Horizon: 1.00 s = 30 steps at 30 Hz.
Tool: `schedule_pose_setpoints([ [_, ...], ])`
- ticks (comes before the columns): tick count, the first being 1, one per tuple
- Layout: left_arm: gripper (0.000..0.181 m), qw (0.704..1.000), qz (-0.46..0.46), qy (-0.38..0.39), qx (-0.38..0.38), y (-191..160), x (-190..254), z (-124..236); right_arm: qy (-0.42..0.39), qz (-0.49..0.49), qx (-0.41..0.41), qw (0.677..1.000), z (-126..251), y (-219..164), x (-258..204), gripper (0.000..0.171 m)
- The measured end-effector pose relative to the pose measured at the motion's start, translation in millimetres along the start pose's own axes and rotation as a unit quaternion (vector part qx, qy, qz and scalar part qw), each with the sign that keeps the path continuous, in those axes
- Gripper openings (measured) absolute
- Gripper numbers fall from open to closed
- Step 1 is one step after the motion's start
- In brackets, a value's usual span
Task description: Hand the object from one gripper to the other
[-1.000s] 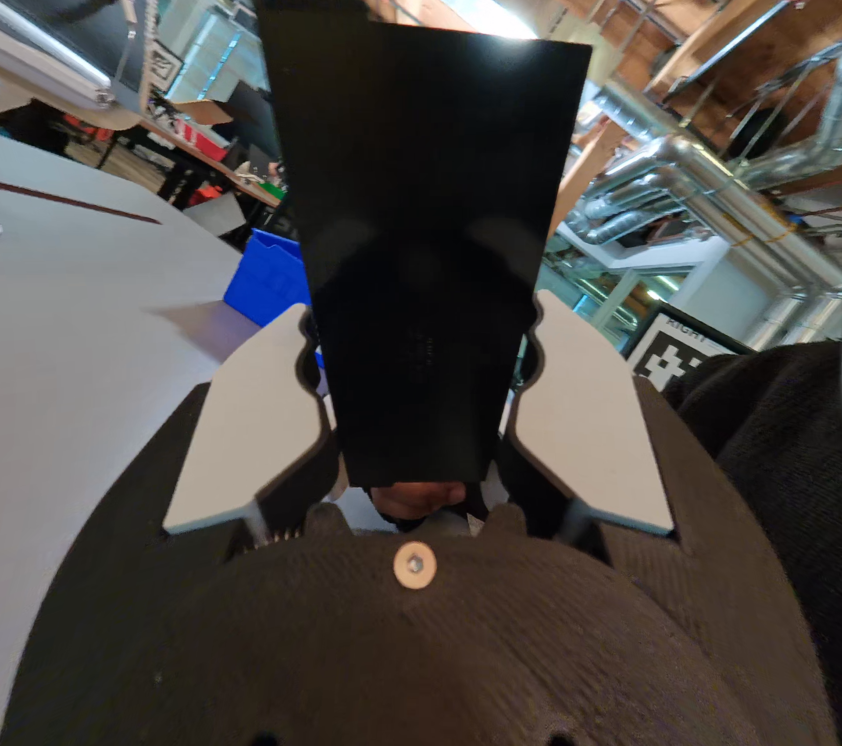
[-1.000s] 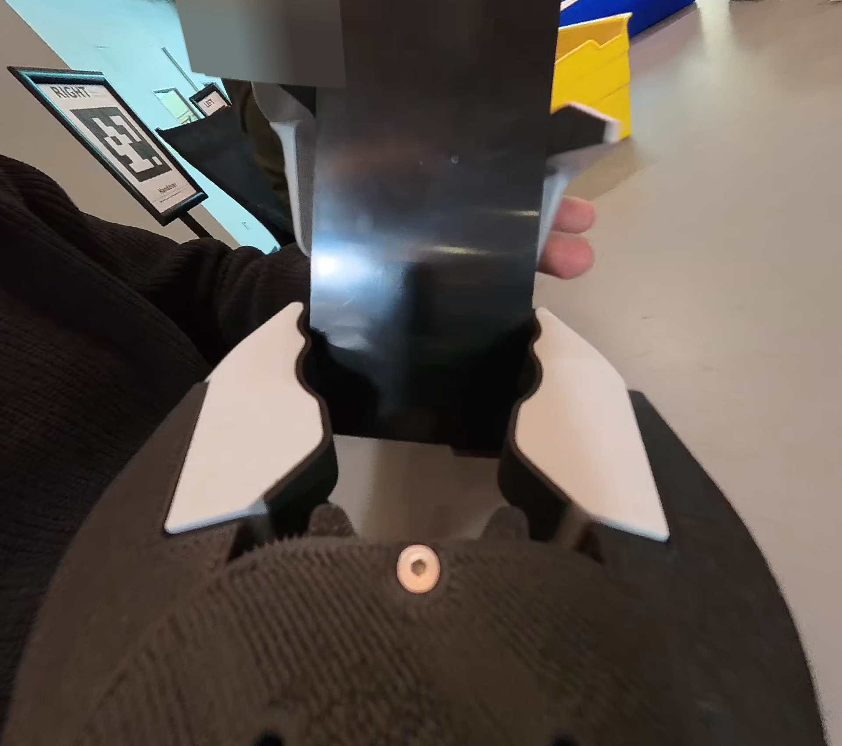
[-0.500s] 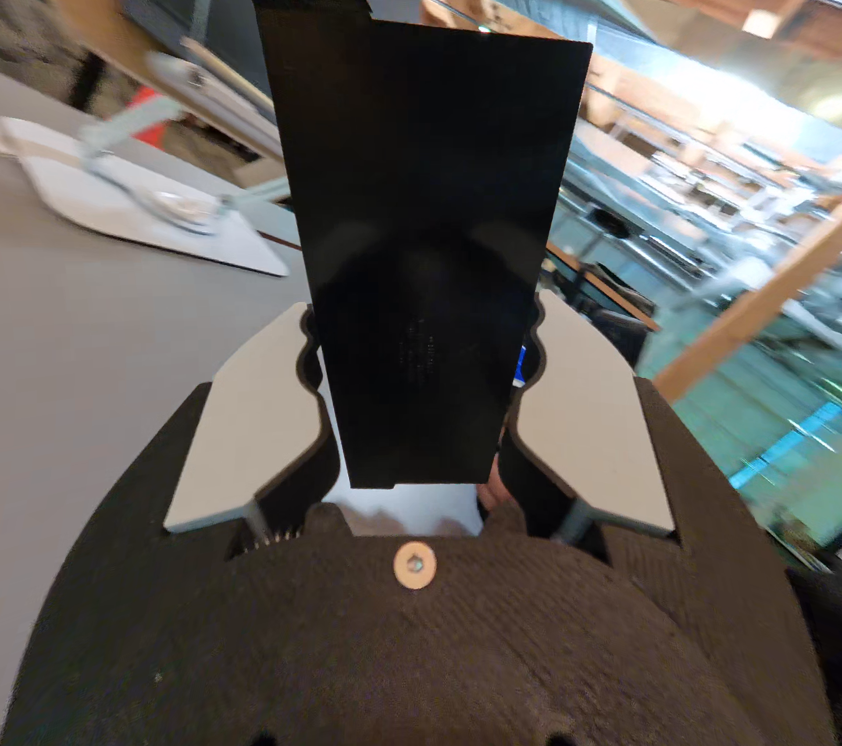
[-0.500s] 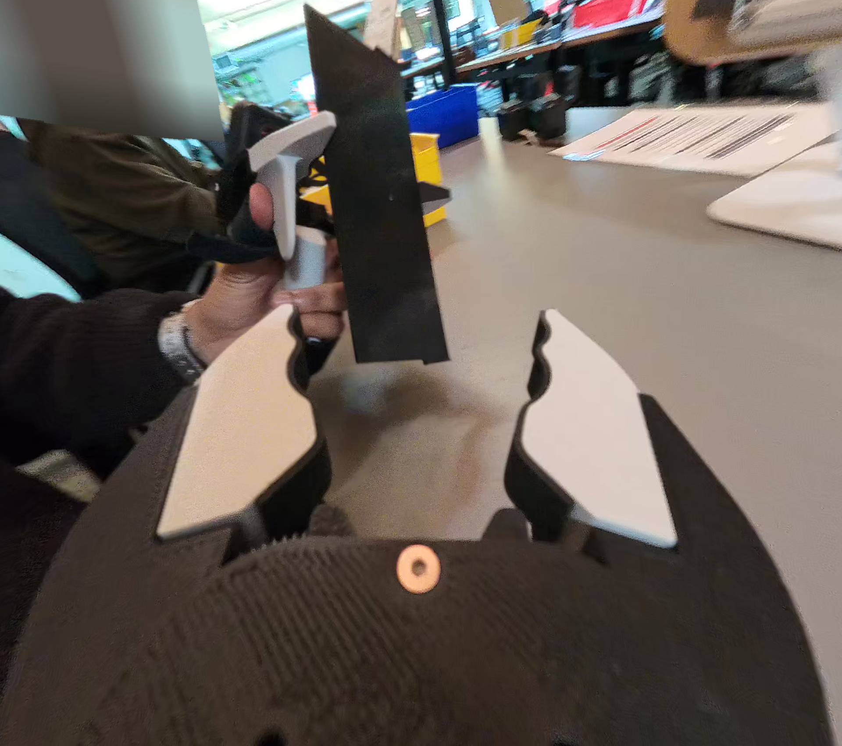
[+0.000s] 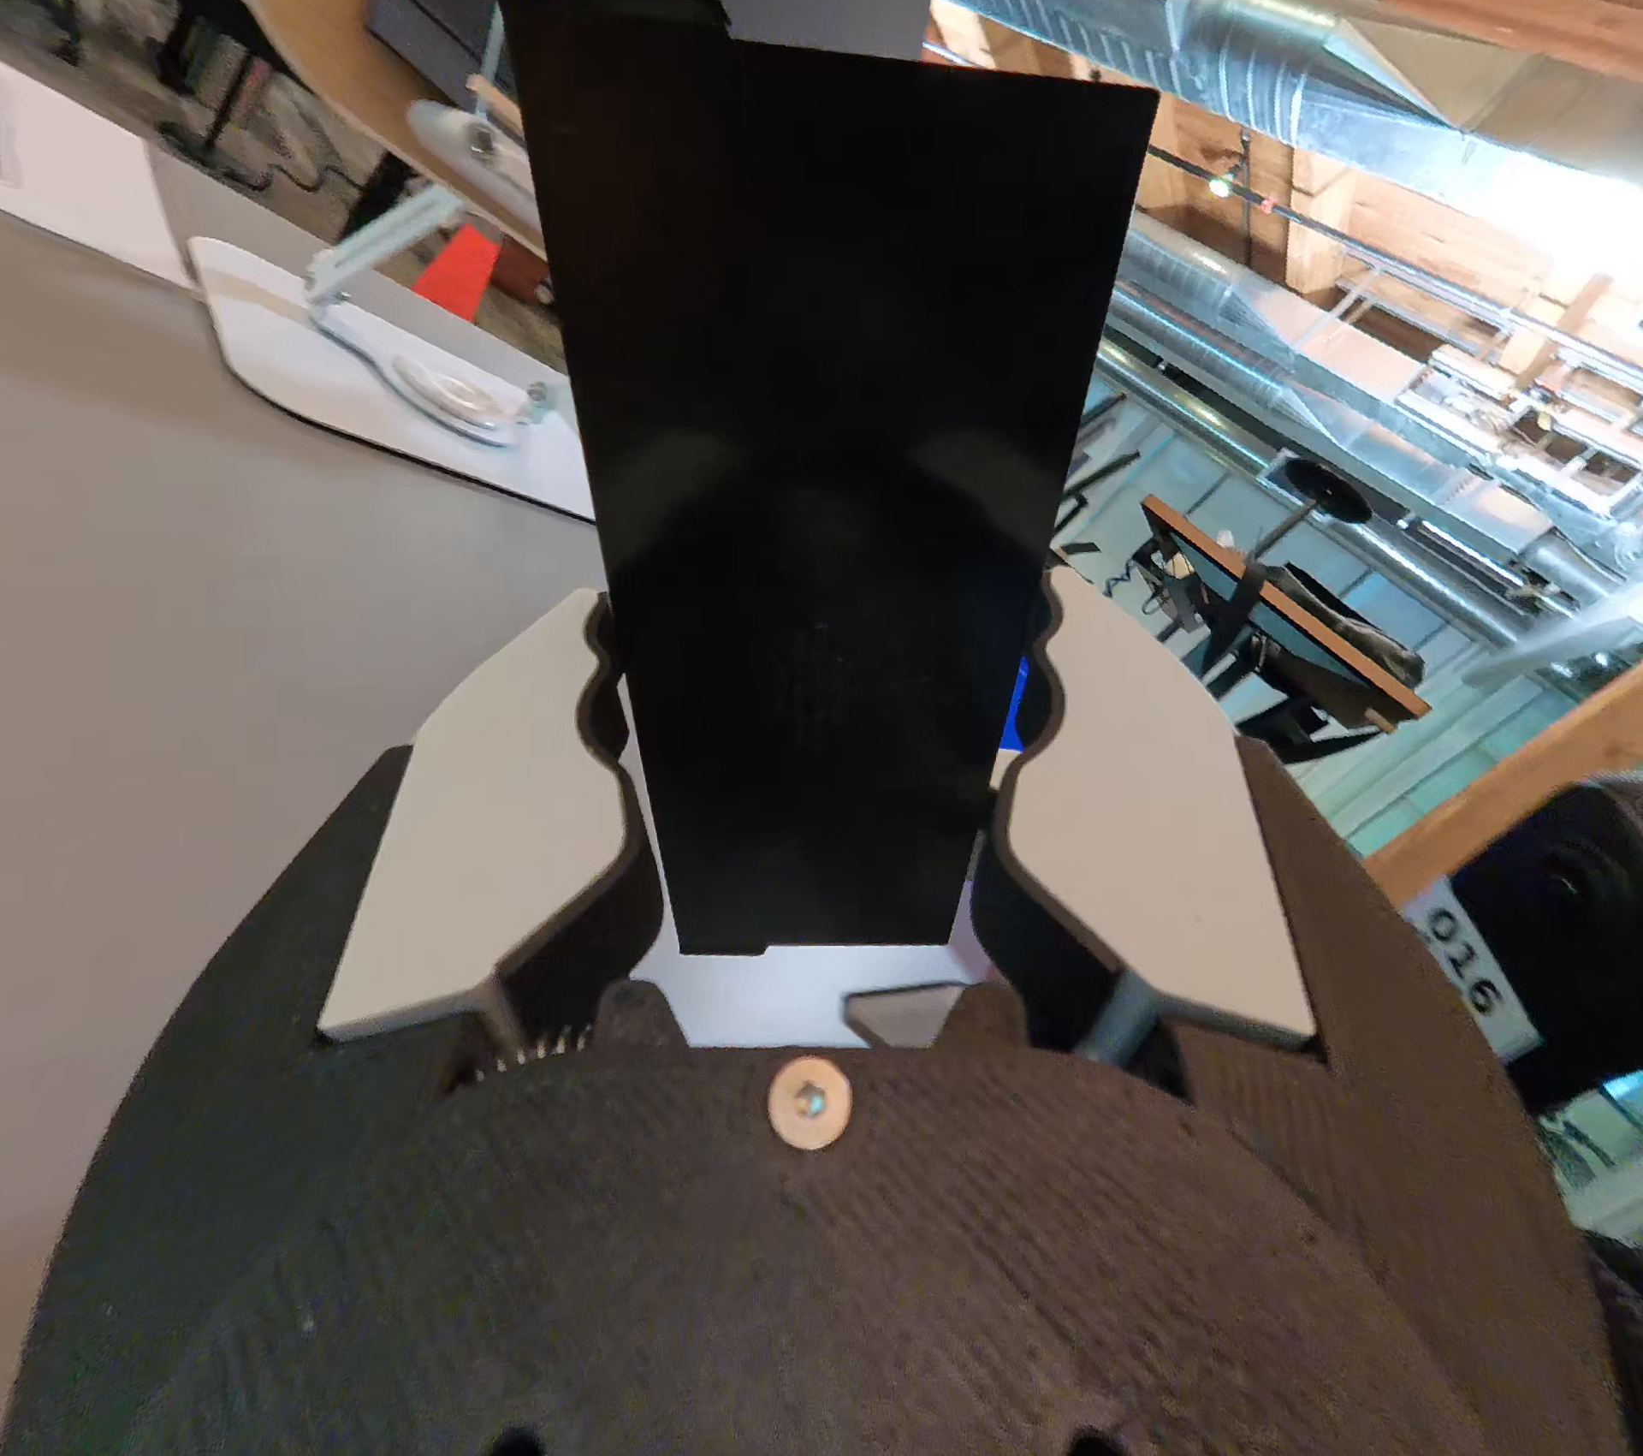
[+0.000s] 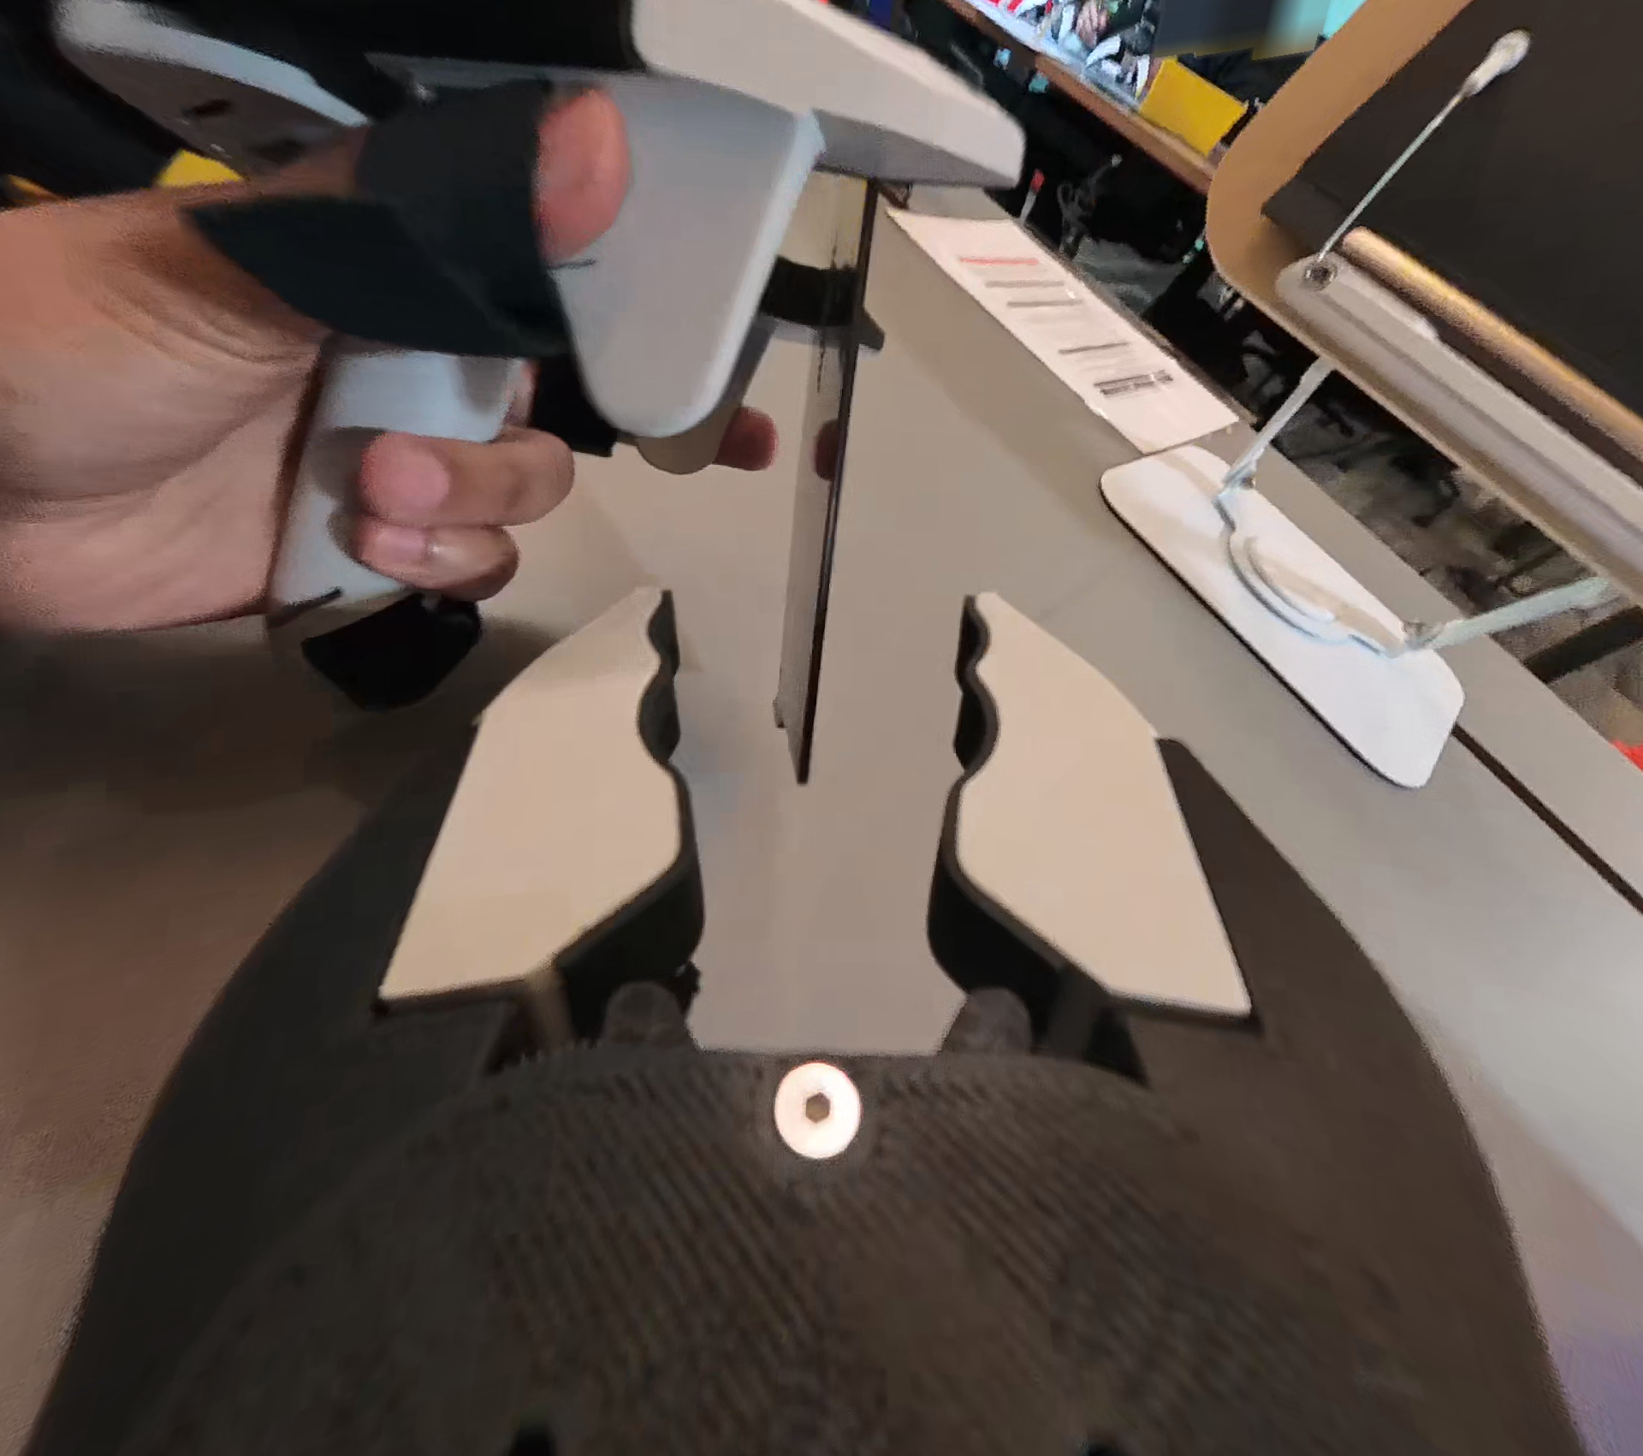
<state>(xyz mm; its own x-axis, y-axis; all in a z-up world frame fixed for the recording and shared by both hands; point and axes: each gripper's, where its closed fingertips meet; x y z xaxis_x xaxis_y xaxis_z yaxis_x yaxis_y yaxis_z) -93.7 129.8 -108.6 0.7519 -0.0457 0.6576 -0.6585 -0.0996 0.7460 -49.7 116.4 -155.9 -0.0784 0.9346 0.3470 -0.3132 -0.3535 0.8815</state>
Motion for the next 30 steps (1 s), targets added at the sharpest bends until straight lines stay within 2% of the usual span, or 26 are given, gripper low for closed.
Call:
schedule_pose_setpoints([
  [3, 0.09, 1.0, -0.005, -0.024, -0.016, -11.5, 15.7, -1.0, 0.009, -0.01, -0.014, 1.0, -2.2, -7.0, -0.1, 0.046],
  [4, 0.09, 0.999, -0.003, -0.032, -0.021, -15.3, 19.6, -1.3, 0.005, -0.01, -0.015, 1.0, -2.2, -8.3, 1.4, 0.036],
  [6, 0.091, 0.999, 0.001, -0.041, -0.03, -21.3, 24.2, -1.9, 0.014, 0.0, -0.023, 1.0, -2.0, -10.9, -1.3, 0.003],
  [15, 0.086, 0.998, 0.0, -0.051, -0.04, -23.9, 27.0, -3.0, 0.041, -0.06, -0.018, 0.997, 1.5, -13.4, 6.0, 0.002],
  [20, 0.115, 0.996, -0.019, -0.069, -0.044, -23.2, 31.1, -6.9, 0.074, -0.167, 0.033, 0.983, 9.1, -6.4, 17.4, 0.002],
  [24, 0.123, 0.994, -0.026, -0.099, -0.042, -15.4, 31.8, -7.5, 0.151, -0.264, 0.107, 0.947, 20.6, 6.2, 25.1, 0.002],
  [27, 0.124, 0.989, -0.011, -0.138, -0.051, -10.1, 32.2, -7.2, 0.22, -0.358, 0.15, 0.895, 28.3, 12.8, 28.3, 0.002],
  [28, 0.118, 0.985, 0.003, -0.16, -0.06, -10.3, 34.3, -6.4, 0.246, -0.395, 0.167, 0.869, 31.4, 16.5, 29.2, 0.002],
  [30, 0.092, 0.97, 0.041, -0.222, -0.086, -12.9, 43.9, -1.3, 0.287, -0.452, 0.198, 0.821, 36.6, 22.8, 31.1, 0.001],
])
Point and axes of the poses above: each gripper's, where its closed fingertips meet, z back along the fingers, y out of its top, x = y × z across the jaws, and after that the axes turned 5 degrees about y, right-handed
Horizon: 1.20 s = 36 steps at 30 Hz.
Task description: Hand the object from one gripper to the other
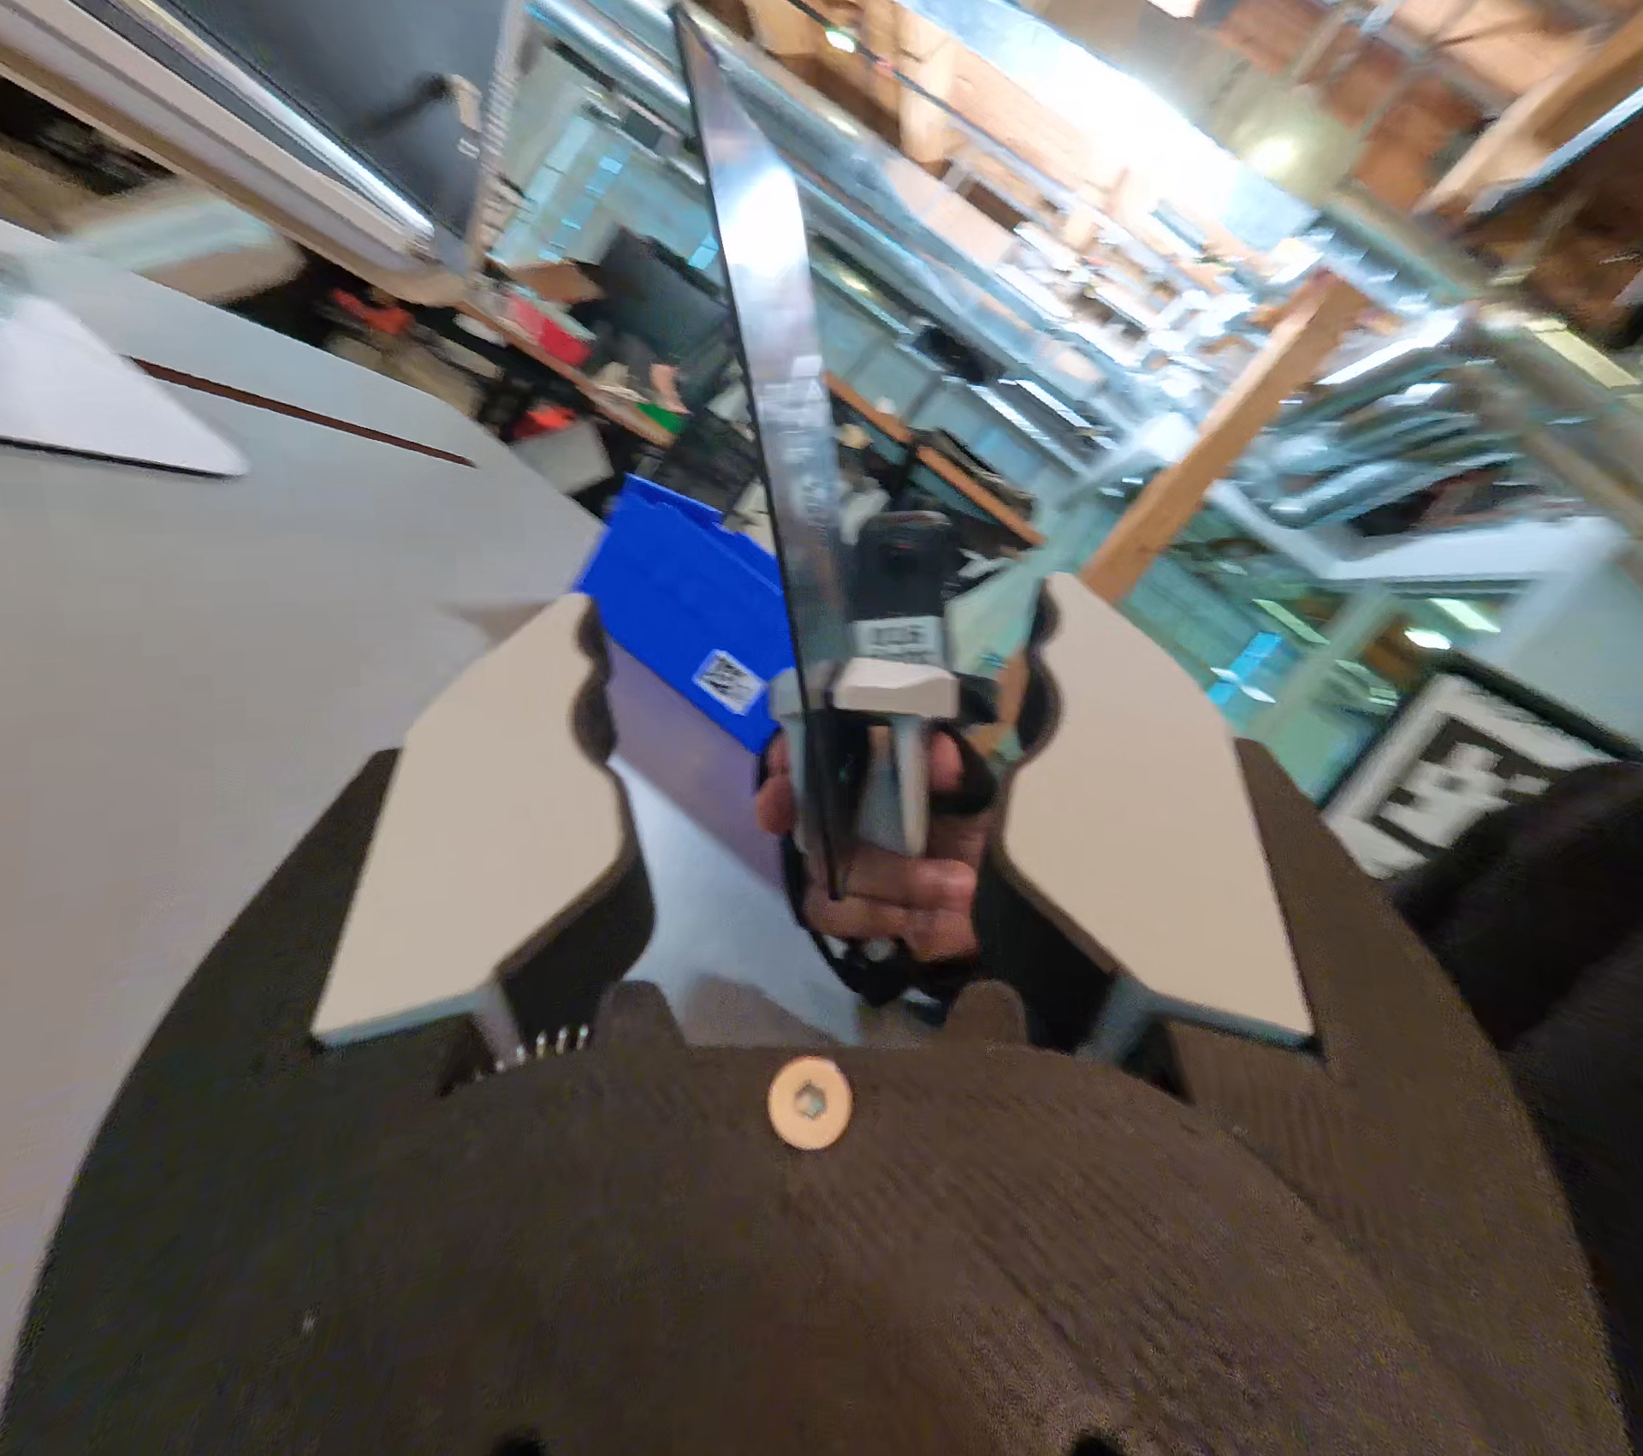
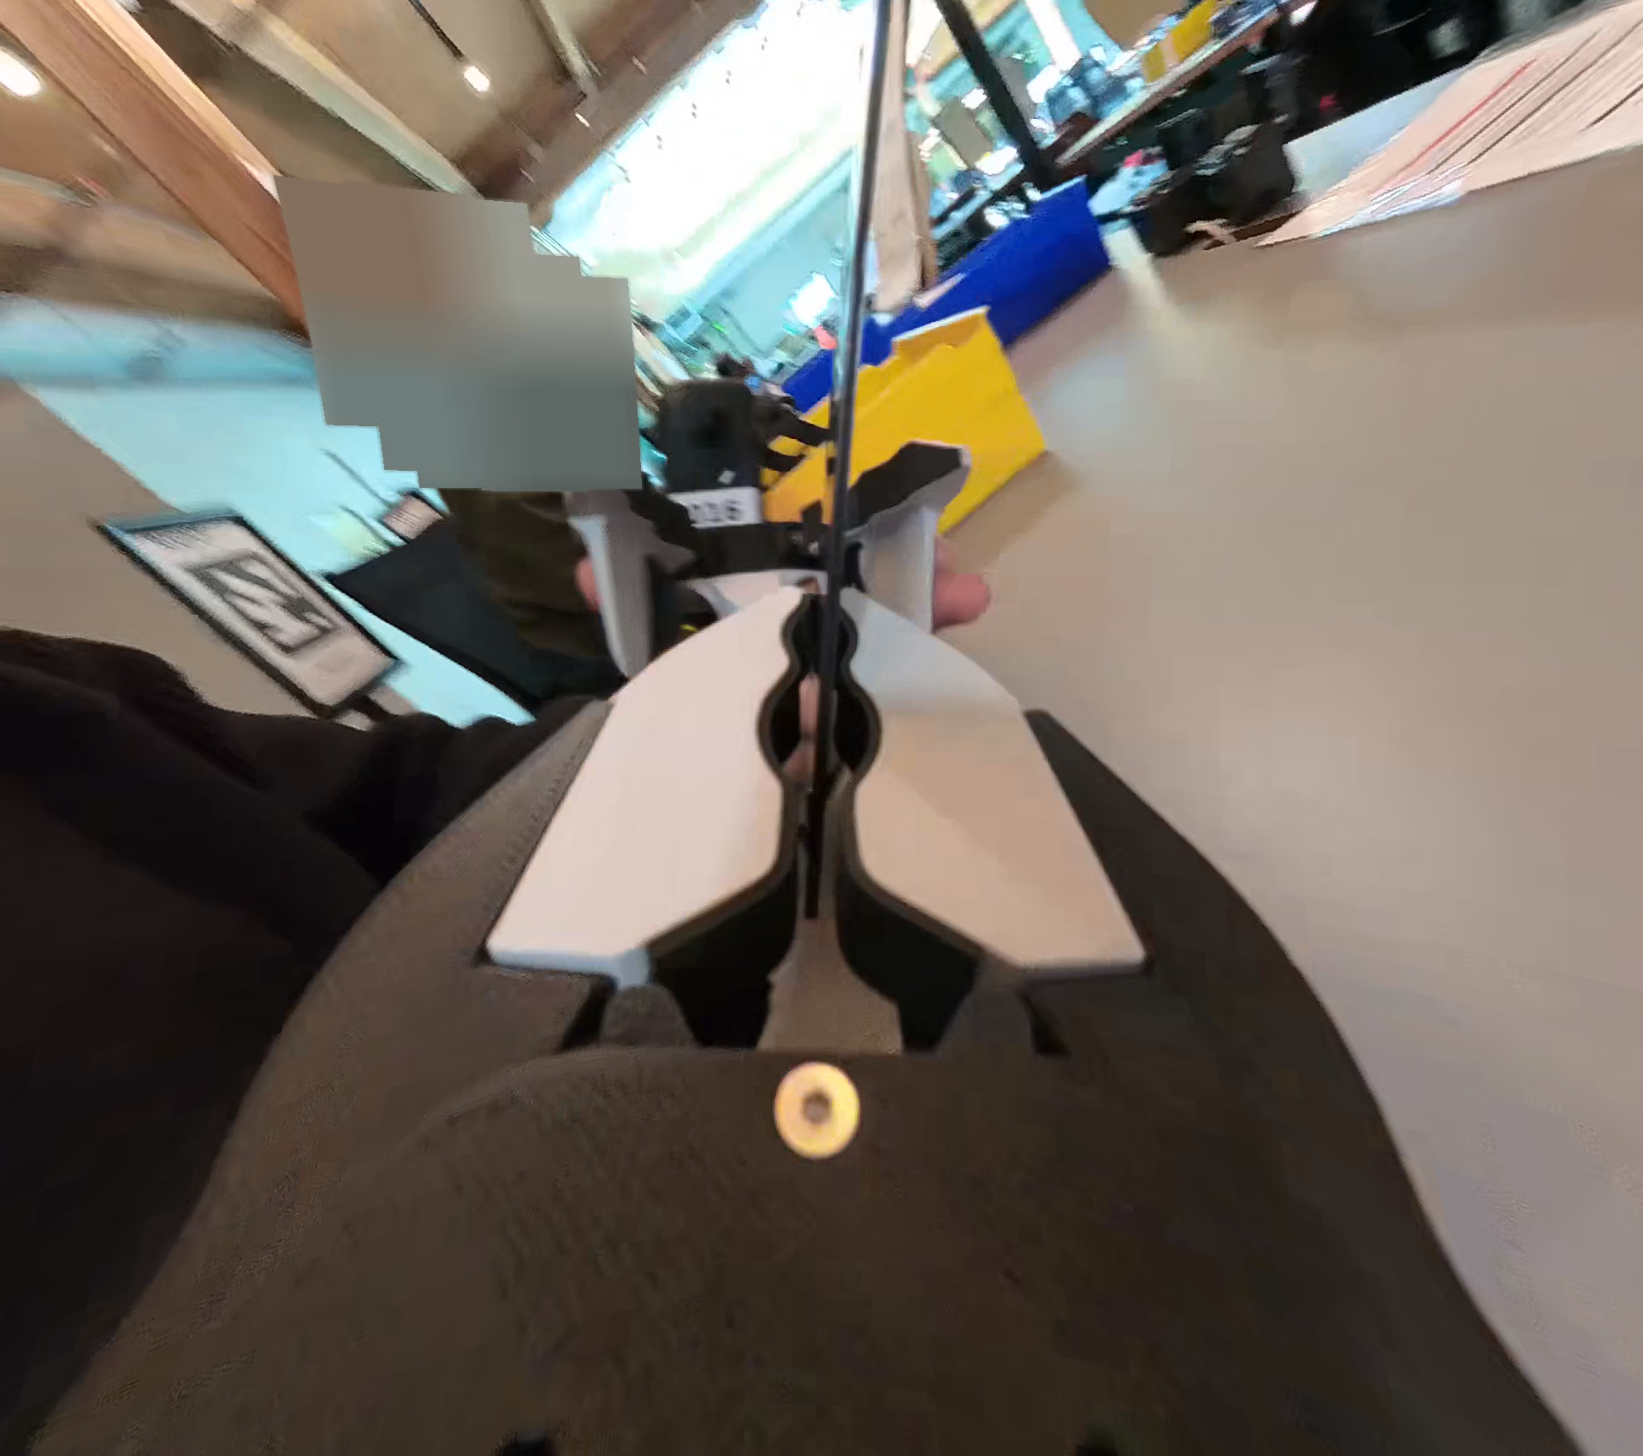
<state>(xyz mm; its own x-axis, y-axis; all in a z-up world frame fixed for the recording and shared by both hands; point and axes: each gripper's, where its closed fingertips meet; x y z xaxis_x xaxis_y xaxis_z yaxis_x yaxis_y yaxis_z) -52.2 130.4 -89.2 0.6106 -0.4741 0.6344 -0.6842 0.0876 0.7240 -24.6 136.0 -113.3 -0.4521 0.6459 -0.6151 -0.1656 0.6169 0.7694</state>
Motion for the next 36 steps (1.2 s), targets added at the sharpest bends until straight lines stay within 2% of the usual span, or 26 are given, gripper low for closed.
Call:
schedule_pose_setpoints([
  [1, 0.078, 0.999, 0.021, -0.028, -0.01, -2.6, 4.9, 0.0, 0.013, -0.025, 0.002, 1.0, -0.3, -1.0, -0.7, 0.002],
  [2, 0.073, 0.998, 0.04, -0.047, -0.017, -5.2, 8.4, -0.5, 0.013, -0.036, -0.012, 0.999, -1.6, -6.2, 0.8, 0.002],
  [4, 0.073, 0.996, 0.063, -0.052, -0.026, -10.6, 7.7, -2.5, 0.0, -0.016, -0.062, 0.998, -6.8, -22.0, 2.7, 0.002],
  [6, 0.065, 0.998, 0.051, -0.033, -0.032, -14.0, 2.2, -3.0, 0.018, 0.011, -0.103, 0.994, -15.0, -36.0, -8.3, 0.001],
  [9, 0.036, 0.999, 0.023, -0.032, 0.007, 1.9, 3.9, 5.0, 0.053, 0.022, -0.142, 0.988, -25.5, -55.3, -25.4, 0.002],
  [12, 0.03, 0.998, 0.024, -0.043, 0.036, 13.2, 5.5, 10.8, 0.061, 0.02, -0.156, 0.986, -32.0, -65.5, -29.3, 0.002],
  [14, 0.007, 0.998, 0.029, -0.056, 0.026, 10.0, 7.7, 10.8, 0.054, 0.013, -0.157, 0.986, -33.2, -67.9, -26.2, 0.003],
  [15, 0.004, 0.998, 0.027, -0.057, 0.025, 9.1, 8.7, 10.3, 0.049, 0.011, -0.159, 0.986, -33.0, -69.0, -23.8, 0.003],
  [17, 0.004, 0.998, 0.01, -0.054, 0.017, 6.9, 10.8, 9.0, 0.028, 0.018, -0.163, 0.986, -31.4, -69.3, -16.2, 0.003],
  [22, 0.004, 0.999, -0.03, -0.015, -0.01, 1.8, 2.8, 7.0, -0.029, 0.064, -0.143, 0.987, -25.3, -56.0, 1.7, 0.053],
  [25, 0.003, 0.999, 0.0, 0.029, -0.029, -1.2, -17.3, 8.0, -0.077, 0.144, -0.133, 0.978, -17.6, -42.2, 13.0, 0.071],
  [30, 0.004, 0.995, 0.068, 0.059, -0.047, -1.5, -38.6, 12.9, -0.131, 0.335, -0.17, 0.917, -9.7, -35.7, 20.2, 0.09],
  [33, 0.004, 0.991, 0.084, 0.072, -0.075, -8.5, -45.2, 13.1, -0.122, 0.396, -0.184, 0.891, -14.2, -42.4, 13.8, 0.098],
  [36, 0.004, 0.989, 0.065, 0.127, -0.027, 1.0, -59.2, 20.0, -0.165, 0.456, -0.21, 0.849, -15.5, -44.6, 18.7, 0.1],
])
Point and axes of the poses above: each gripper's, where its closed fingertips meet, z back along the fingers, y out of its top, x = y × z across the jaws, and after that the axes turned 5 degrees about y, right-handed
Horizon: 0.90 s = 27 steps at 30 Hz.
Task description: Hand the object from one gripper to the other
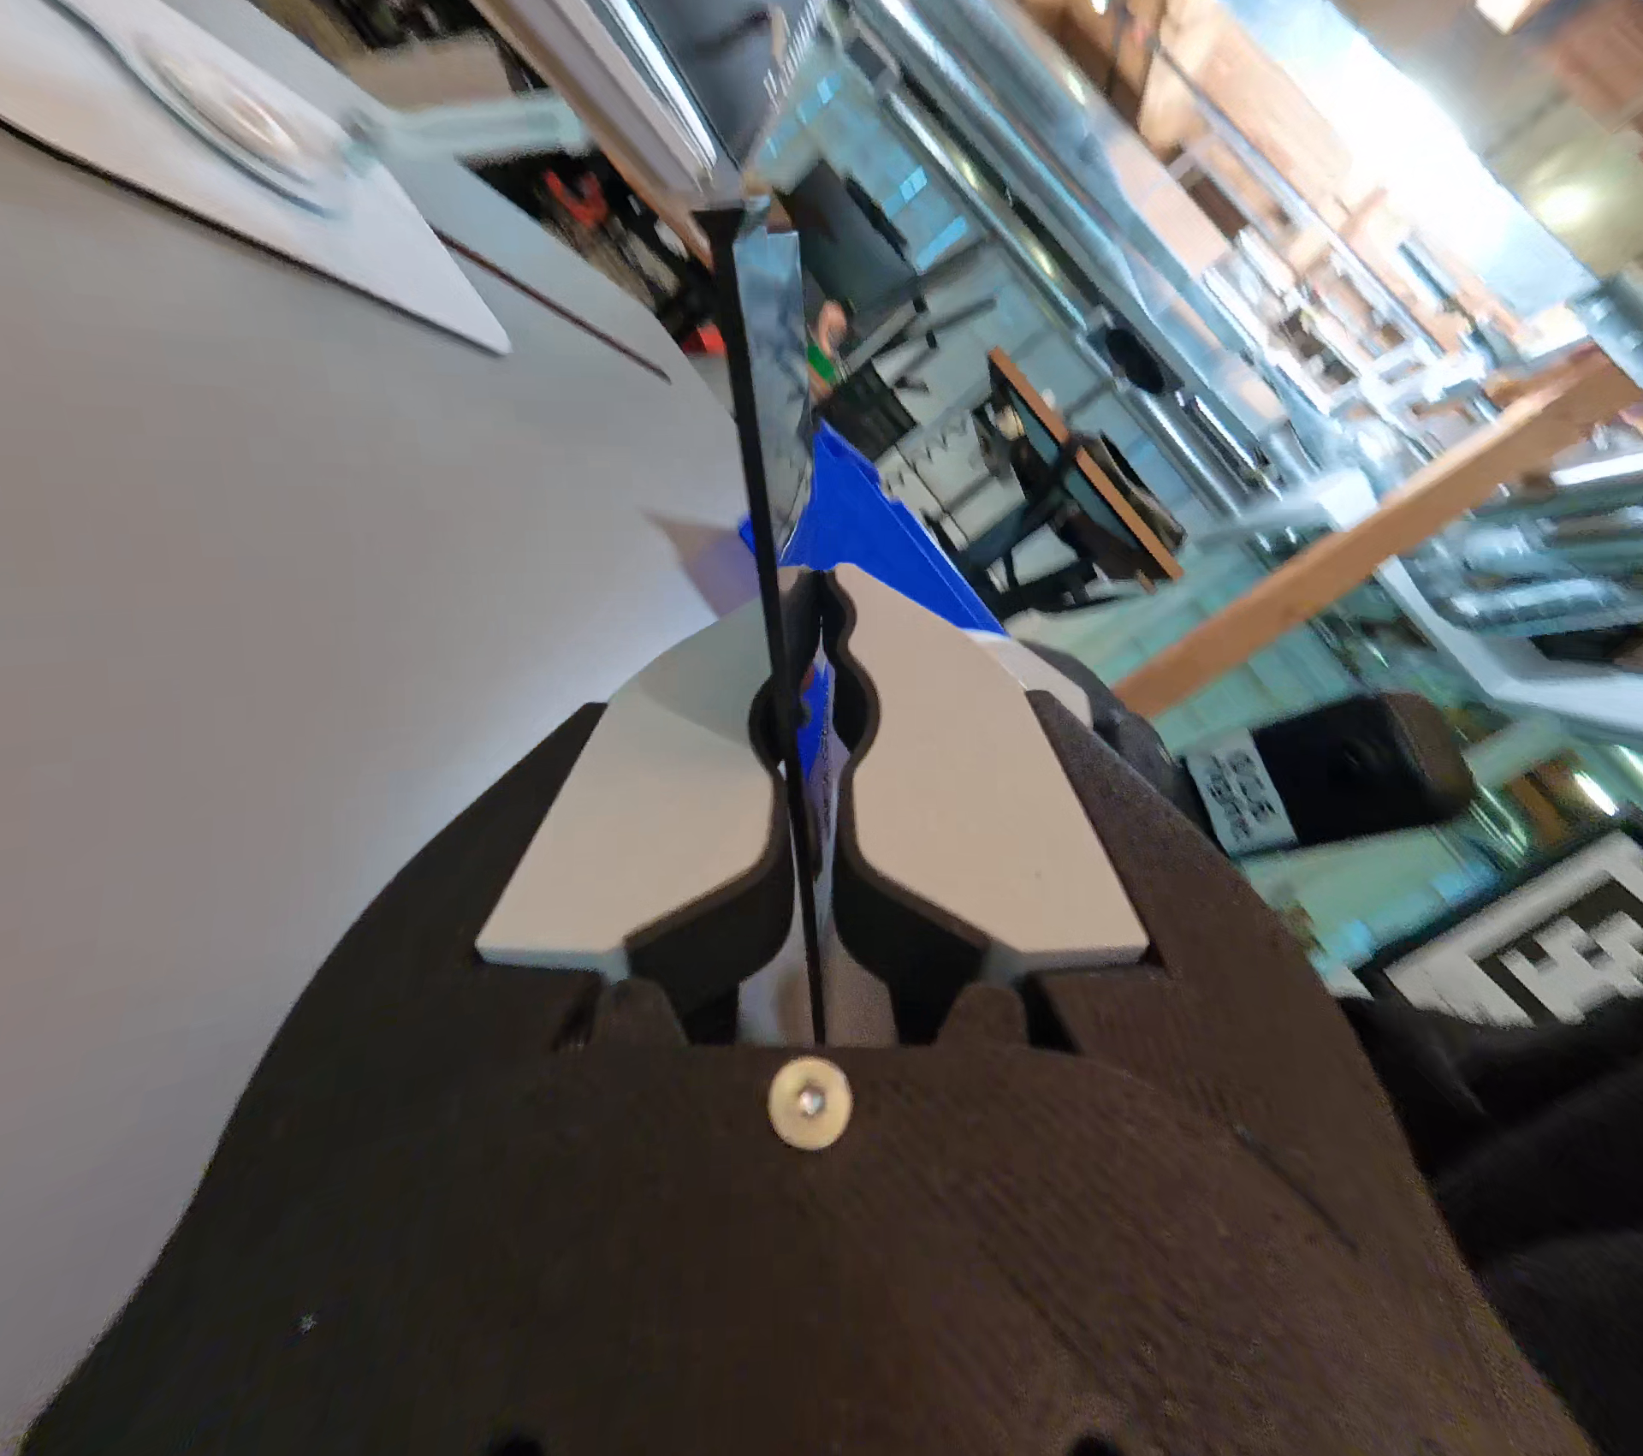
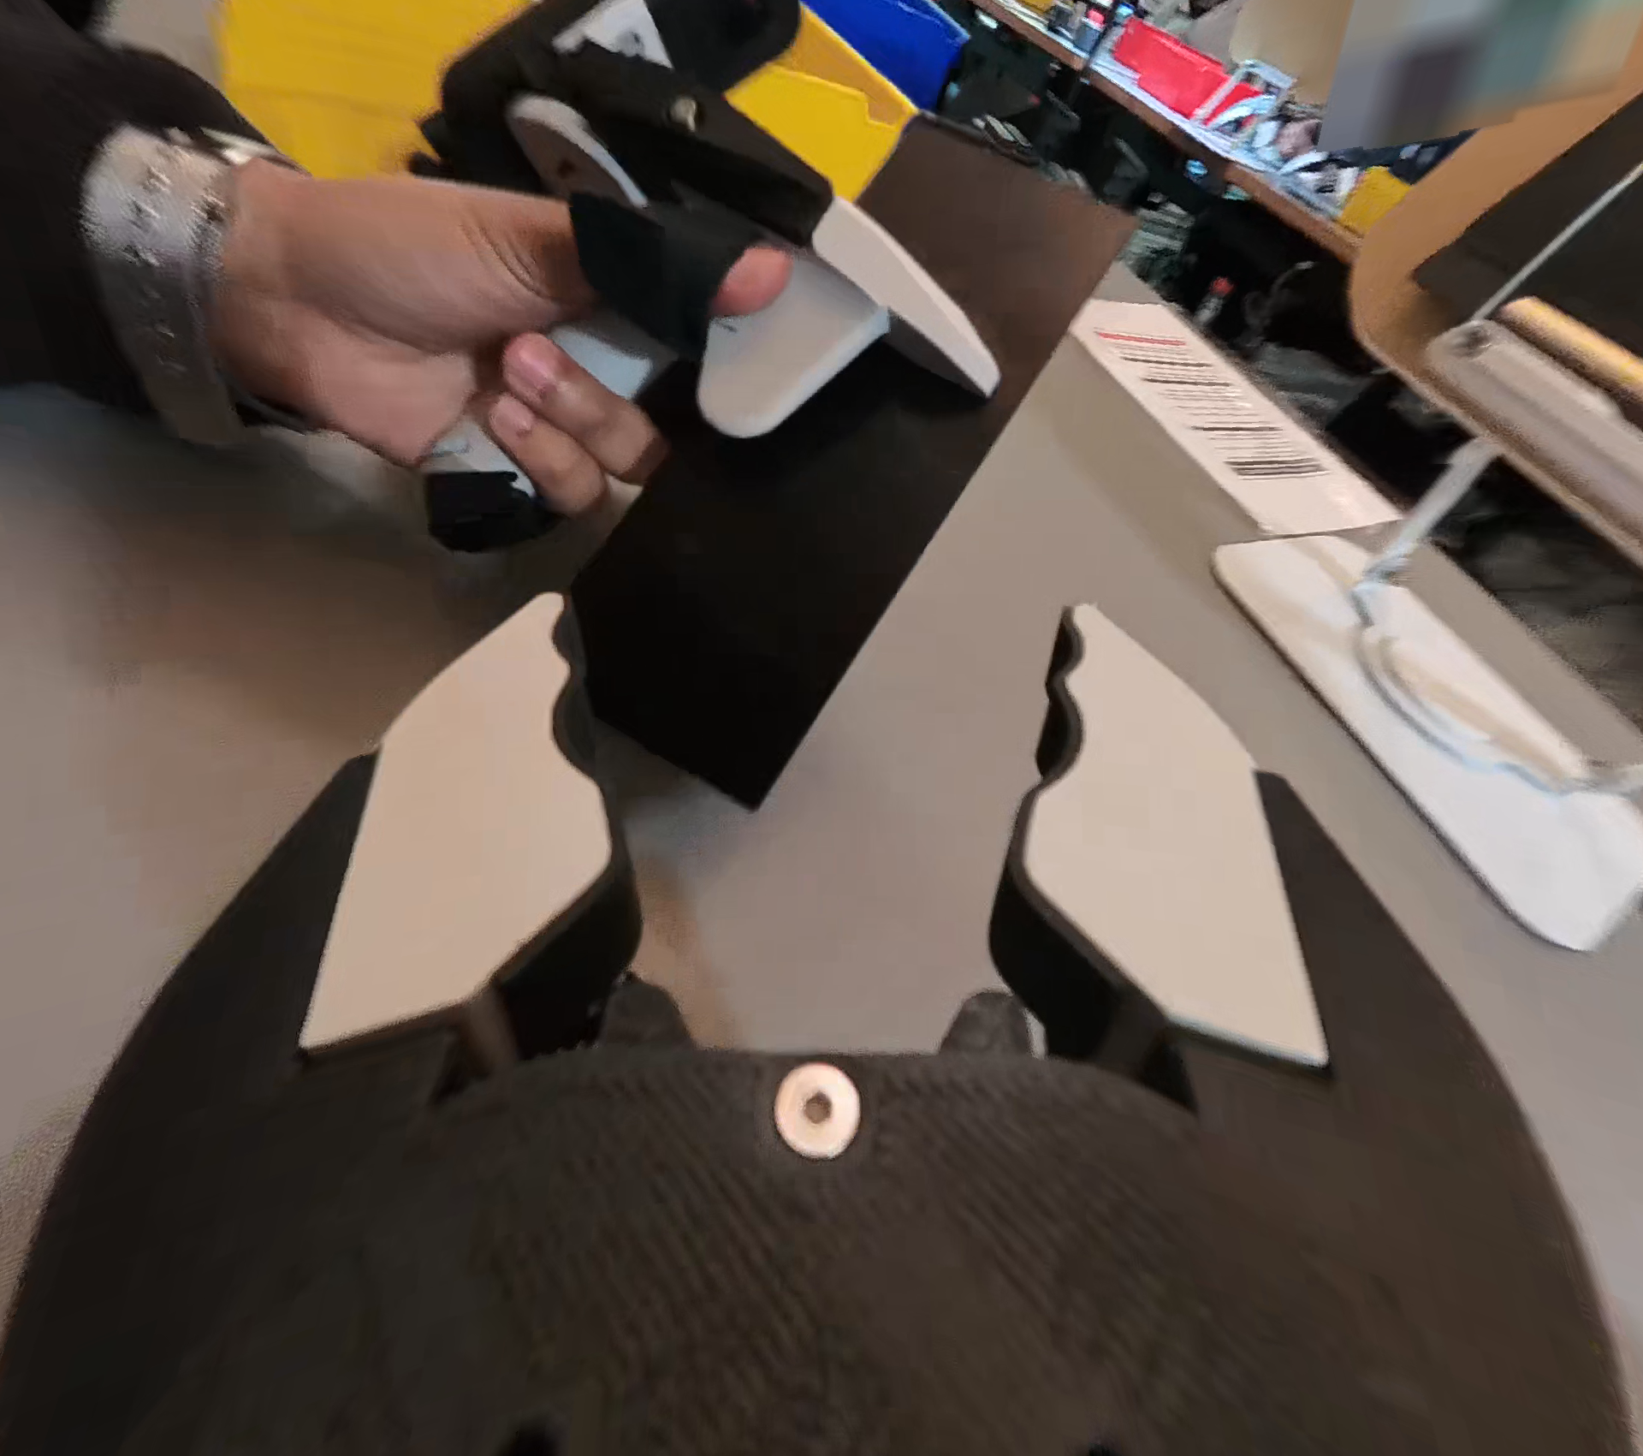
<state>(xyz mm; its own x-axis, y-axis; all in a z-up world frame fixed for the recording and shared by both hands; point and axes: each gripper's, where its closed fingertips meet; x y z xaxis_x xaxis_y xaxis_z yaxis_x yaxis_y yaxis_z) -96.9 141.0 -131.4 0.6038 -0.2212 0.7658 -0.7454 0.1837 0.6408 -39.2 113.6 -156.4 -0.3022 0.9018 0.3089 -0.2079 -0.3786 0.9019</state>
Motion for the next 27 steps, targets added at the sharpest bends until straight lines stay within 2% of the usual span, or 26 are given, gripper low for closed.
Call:
schedule_pose_setpoints([
  [2, 0.004, 0.998, 0.007, 0.019, 0.066, 16.2, -5.1, 8.2, -0.039, 0.02, -0.016, 0.999, -2.6, 2.9, 2.8, 0.099],
  [4, 0.003, 0.992, 0.016, 0.039, 0.118, 25.0, -8.3, 16.0, -0.059, -0.005, -0.017, 0.998, -9.0, 8.8, -0.7, 0.1],
  [6, 0.004, 0.991, 0.033, 0.033, 0.122, 21.8, -3.2, 15.9, -0.064, -0.03, -0.045, 0.997, -19.1, 2.5, -8.4, 0.105],
  [9, 0.004, 0.992, 0.02, 0.021, 0.124, 16.1, 9.3, 12.8, -0.06, -0.006, -0.118, 0.991, -31.0, -21.3, -18.3, 0.112],
  [10, 0.005, 0.992, 0.015, 0.019, 0.122, 13.8, 12.5, 11.7, -0.065, 0.003, -0.136, 0.989, -32.0, -26.9, -18.0, 0.108],
  [11, 0.005, 0.992, 0.013, 0.016, 0.12, 12.1, 14.5, 10.8, -0.075, 0.009, -0.149, 0.986, -30.5, -30.5, -15.1, 0.094],
  [16, 0.004, 0.993, 0.006, 0.01, 0.114, 13.2, 13.5, 10.8, -0.065, -0.013, -0.137, 0.988, -23.7, -24.3, -10.6, 0.089],
  [17, 0.012, 0.994, 0.005, 0.006, 0.112, 13.3, 14.0, 10.5, -0.07, -0.011, -0.134, 0.988, -21.8, -22.3, -8.0, 0.089],
  [21, 0.063, 0.996, 0.01, -0.017, 0.091, 10.0, 19.8, 3.8, -0.095, -0.017, -0.109, 0.989, -9.4, -13.4, 9.3, 0.089],
  [23, 0.075, 0.996, 0.003, -0.024, 0.085, 7.8, 23.8, 1.6, -0.117, -0.026, -0.092, 0.988, 2.9, -8.0, 25.2, 0.088],
  [24, 0.077, 0.996, -0.002, -0.031, 0.083, 6.7, 26.9, 0.6, -0.135, -0.033, -0.083, 0.987, 12.2, -4.6, 36.0, 0.084],
  [25, 0.092, 0.997, -0.002, -0.026, 0.075, 4.2, 26.8, -1.6, -0.154, -0.041, -0.067, 0.985, 27.3, 0.8, 46.9, 0.019],
  [26, 0.084, 0.997, -0.007, -0.04, 0.069, 1.8, 30.9, -2.4, -0.146, -0.056, -0.018, 0.988, 39.5, 13.0, 51.4, 0.004],
  [27, 0.075, 0.995, -0.008, -0.064, 0.07, 1.4, 38.6, -1.6, -0.165, -0.088, -0.002, 0.982, 52.0, 14.9, 64.2, 0.008],
])
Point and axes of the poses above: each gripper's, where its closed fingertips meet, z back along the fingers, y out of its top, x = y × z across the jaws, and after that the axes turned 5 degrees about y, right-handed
